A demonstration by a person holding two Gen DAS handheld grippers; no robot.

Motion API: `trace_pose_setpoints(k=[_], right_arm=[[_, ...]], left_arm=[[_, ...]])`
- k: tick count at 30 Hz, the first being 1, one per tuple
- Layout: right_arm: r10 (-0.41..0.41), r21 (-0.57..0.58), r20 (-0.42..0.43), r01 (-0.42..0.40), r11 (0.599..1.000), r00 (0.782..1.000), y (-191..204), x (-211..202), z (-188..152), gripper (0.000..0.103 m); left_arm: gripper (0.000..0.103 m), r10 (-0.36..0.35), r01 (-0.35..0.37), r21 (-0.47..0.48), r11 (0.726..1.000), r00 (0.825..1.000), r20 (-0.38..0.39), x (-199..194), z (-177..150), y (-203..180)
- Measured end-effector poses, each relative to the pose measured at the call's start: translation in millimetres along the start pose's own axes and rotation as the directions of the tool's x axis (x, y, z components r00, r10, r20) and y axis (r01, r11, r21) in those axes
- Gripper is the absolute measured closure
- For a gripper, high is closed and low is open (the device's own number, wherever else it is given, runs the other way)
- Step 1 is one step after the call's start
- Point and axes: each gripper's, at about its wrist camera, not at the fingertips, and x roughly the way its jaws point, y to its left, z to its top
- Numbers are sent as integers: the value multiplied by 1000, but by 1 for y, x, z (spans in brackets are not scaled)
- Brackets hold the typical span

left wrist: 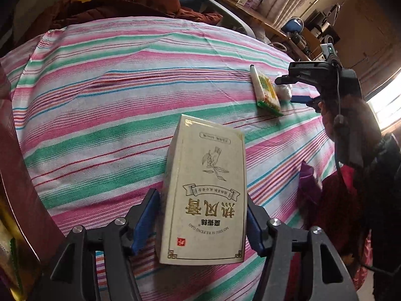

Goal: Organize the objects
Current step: 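Lift the white box with the left tool while the right tool grasps the white bundle, then carry the white box and white bundle into the gold tray and open both tools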

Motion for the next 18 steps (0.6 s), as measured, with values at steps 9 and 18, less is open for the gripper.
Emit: trace_pose_setpoints(k=[9, 18], right_arm=[[43, -100, 68, -36, 994, 997, 3, -32, -19, 70], [188, -216, 142, -155, 964, 972, 35, -94, -66, 70]], left_arm=[[50, 23, -23, 26, 999, 999, 28, -2, -2, 0], [50, -9, 5, 32, 999, 991, 130, -51, -7, -5]])
